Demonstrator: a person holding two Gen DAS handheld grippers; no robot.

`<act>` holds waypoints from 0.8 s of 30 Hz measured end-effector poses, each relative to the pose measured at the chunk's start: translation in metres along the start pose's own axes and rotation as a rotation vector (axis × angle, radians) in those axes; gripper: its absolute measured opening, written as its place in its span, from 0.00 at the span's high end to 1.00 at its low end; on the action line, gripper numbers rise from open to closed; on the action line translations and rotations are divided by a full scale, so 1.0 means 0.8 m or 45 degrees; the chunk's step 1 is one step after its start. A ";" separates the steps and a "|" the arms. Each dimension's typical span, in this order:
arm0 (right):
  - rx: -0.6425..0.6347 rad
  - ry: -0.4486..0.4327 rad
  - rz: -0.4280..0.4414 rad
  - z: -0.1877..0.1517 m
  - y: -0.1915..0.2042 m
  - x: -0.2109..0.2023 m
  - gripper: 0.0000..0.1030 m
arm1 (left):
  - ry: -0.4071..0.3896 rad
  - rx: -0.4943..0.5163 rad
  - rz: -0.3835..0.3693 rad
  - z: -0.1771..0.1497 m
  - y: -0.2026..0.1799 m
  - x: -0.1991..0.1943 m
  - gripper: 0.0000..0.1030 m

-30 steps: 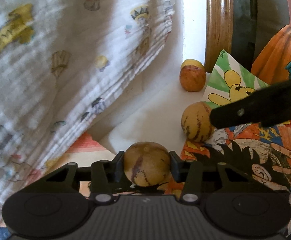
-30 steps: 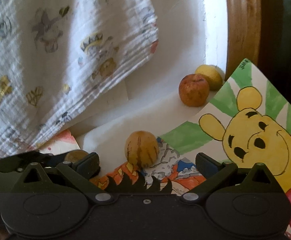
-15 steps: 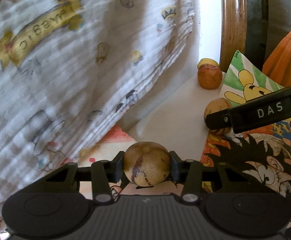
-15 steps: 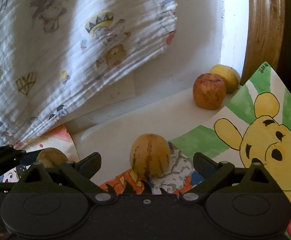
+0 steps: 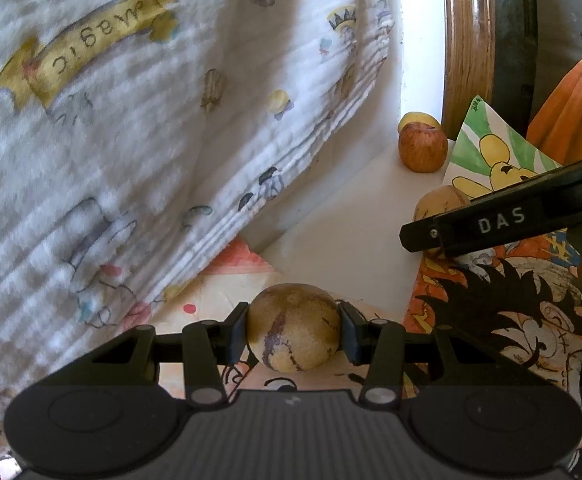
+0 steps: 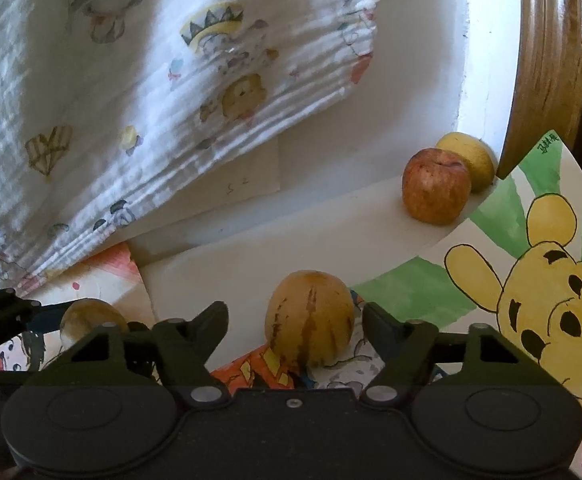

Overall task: Organize fruits
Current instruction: 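Grasp a striped round fruit with the left tool while the right tool grasps another striped fruit, then carry both striped fruits back over the metal tray with both tools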

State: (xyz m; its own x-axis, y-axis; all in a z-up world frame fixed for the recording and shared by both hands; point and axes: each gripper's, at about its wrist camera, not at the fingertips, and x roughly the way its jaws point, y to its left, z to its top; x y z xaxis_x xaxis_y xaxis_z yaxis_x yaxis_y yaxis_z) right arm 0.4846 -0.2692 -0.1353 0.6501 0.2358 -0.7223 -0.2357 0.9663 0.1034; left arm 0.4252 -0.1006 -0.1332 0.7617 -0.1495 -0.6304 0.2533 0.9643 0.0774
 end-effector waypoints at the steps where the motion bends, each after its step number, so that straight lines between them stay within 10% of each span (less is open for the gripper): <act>1: -0.001 0.000 0.001 -0.001 0.000 0.001 0.26 | -0.003 -0.002 0.001 0.000 0.000 0.000 0.51; 5: -0.007 0.010 -0.009 -0.004 0.000 0.008 0.27 | -0.005 -0.015 -0.002 -0.001 0.000 0.001 0.51; 7: -0.013 0.002 -0.025 -0.005 -0.001 0.009 0.51 | -0.006 -0.017 -0.003 -0.001 0.001 0.000 0.51; 24: -0.091 -0.060 0.042 0.010 0.035 -0.069 0.52 | -0.041 -0.016 -0.004 0.014 -0.010 -0.042 0.51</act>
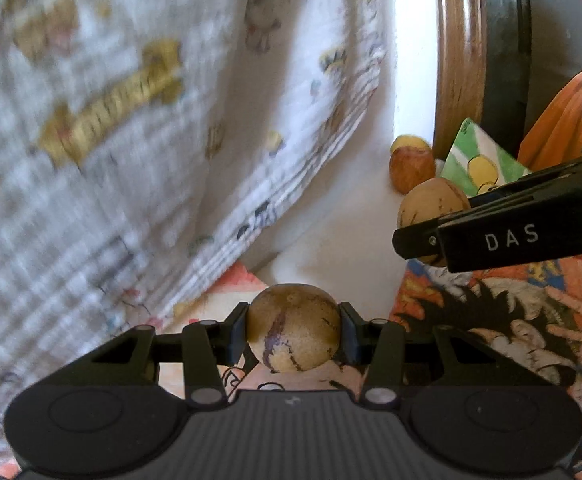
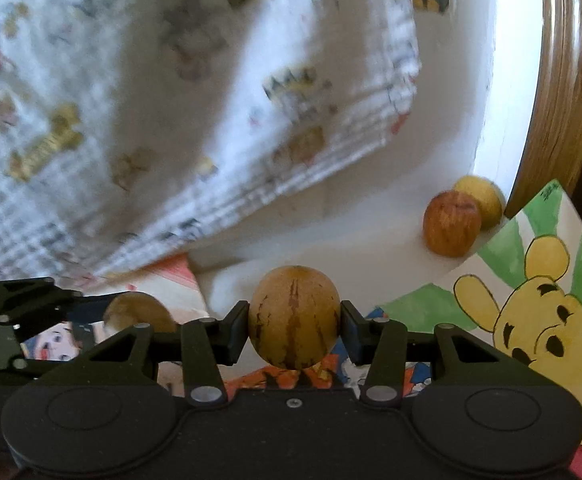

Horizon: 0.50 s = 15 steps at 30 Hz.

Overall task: Organize fruits
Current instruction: 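Carry both striped fruits back over the metal tray with both tools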

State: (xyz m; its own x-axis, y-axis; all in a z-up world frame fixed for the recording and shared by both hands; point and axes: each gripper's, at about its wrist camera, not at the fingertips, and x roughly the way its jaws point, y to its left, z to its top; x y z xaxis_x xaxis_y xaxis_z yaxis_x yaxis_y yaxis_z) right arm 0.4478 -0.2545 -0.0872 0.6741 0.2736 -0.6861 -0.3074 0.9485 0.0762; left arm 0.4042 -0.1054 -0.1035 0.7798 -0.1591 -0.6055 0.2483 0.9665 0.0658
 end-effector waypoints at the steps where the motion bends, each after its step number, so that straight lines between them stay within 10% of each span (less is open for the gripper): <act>1: 0.000 -0.010 0.002 0.002 0.002 -0.009 0.52 | -0.011 0.000 0.000 0.002 -0.001 -0.008 0.51; 15: -0.008 -0.193 0.016 0.029 0.042 -0.175 0.52 | -0.158 -0.008 0.026 0.032 -0.007 -0.139 0.51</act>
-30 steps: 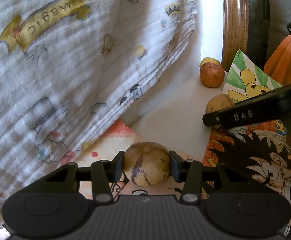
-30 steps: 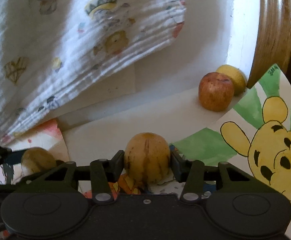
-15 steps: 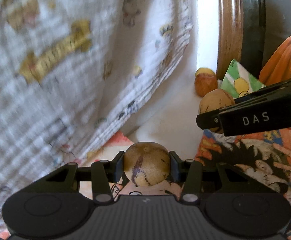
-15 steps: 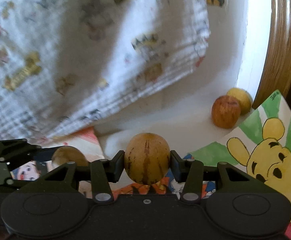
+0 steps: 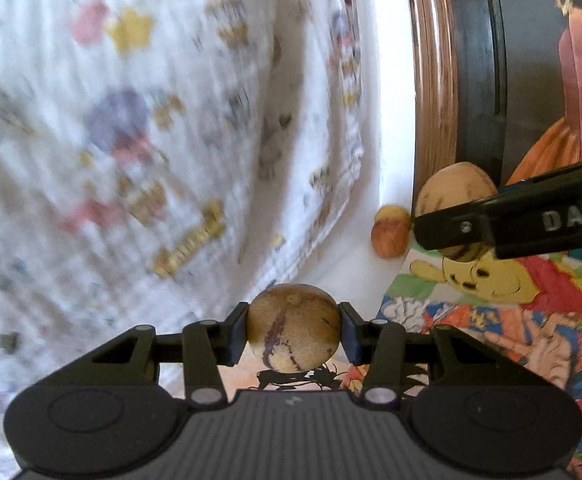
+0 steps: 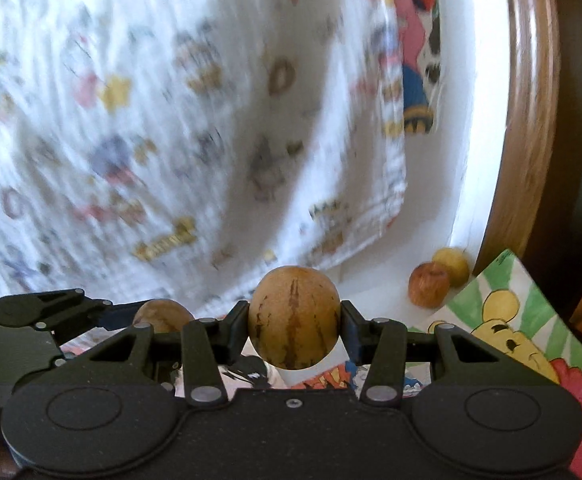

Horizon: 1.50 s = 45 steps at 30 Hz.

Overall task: Organize fruits
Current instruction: 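Carry both striped fruits back over the metal tray with both tools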

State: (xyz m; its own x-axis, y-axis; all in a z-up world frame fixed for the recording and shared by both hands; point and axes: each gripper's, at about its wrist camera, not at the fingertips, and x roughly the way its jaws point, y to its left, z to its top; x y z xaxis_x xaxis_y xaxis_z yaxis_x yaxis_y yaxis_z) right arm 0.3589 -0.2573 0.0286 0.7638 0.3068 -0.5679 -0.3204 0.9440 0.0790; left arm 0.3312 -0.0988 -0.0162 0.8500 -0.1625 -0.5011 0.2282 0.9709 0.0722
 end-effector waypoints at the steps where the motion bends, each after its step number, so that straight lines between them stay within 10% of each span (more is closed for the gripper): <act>1: 0.001 -0.009 0.003 0.003 0.002 -0.011 0.52 | -0.012 0.000 0.002 0.004 0.000 -0.013 0.51; 21: -0.034 -0.266 0.037 0.026 0.074 -0.252 0.52 | -0.248 0.042 0.040 0.052 -0.003 -0.224 0.51; 45: -0.036 -0.087 0.142 -0.152 0.135 -0.334 0.52 | -0.037 -0.001 -0.001 -0.127 -0.007 -0.338 0.51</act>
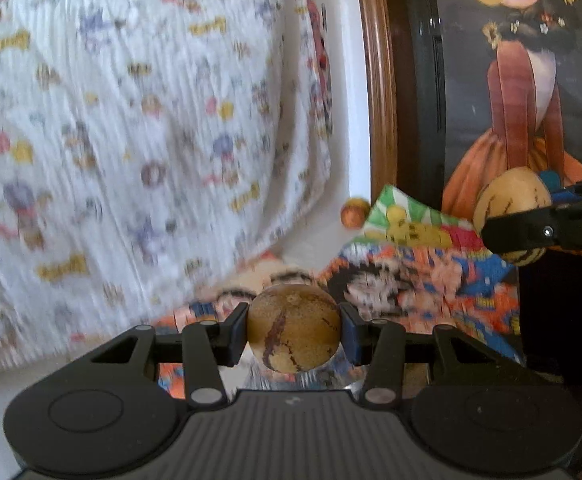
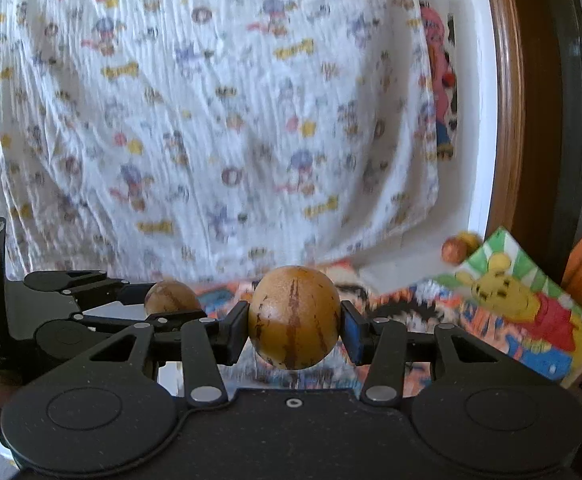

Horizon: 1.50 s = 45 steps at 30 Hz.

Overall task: Organize fruits
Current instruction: 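Carry both striped fruits back over the metal tray with both tools, then open the right tool to drop its striped fruit while the left tool releases its striped fruit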

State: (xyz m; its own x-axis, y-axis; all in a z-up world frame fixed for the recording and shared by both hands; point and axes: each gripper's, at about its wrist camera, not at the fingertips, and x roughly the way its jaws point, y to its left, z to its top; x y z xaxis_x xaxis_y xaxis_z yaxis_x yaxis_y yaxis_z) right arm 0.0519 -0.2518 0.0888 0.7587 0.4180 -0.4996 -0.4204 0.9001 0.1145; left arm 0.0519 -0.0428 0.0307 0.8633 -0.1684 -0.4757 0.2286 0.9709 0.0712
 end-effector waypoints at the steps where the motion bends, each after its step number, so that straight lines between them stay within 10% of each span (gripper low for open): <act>1: 0.004 0.019 0.002 -0.007 0.001 0.005 0.52 | 0.021 -0.008 -0.007 -0.009 0.000 0.002 0.51; 23: -0.009 0.440 0.056 -0.113 0.006 0.179 0.52 | 0.359 -0.111 -0.053 -0.113 -0.011 0.057 0.51; 45: -0.018 0.519 0.022 -0.132 0.000 0.210 0.51 | 0.444 -0.106 -0.048 -0.129 -0.022 0.082 0.49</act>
State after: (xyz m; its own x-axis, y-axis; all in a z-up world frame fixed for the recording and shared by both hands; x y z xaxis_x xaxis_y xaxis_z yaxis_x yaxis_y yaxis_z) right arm 0.1266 -0.1949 -0.0856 0.4931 0.3476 -0.7975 -0.4407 0.8902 0.1155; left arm 0.0580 -0.0537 -0.0922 0.6464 -0.1505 -0.7480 0.2078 0.9780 -0.0172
